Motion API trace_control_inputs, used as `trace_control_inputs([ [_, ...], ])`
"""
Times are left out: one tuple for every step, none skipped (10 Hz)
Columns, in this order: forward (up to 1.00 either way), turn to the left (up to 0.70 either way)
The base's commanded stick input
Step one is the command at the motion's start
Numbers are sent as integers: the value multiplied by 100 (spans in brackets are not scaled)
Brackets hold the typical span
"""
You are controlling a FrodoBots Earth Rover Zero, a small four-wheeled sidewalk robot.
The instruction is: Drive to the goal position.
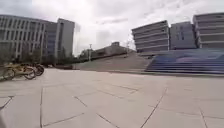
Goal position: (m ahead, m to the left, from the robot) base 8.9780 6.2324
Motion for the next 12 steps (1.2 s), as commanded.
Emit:
trace_control_inputs([
  [100,3],
  [100,3],
  [100,3],
  [100,3],
  [100,3],
  [100,3],
  [100,3],
  [100,38],
  [100,39],
  [100,40],
  [100,40],
  [100,40],
])
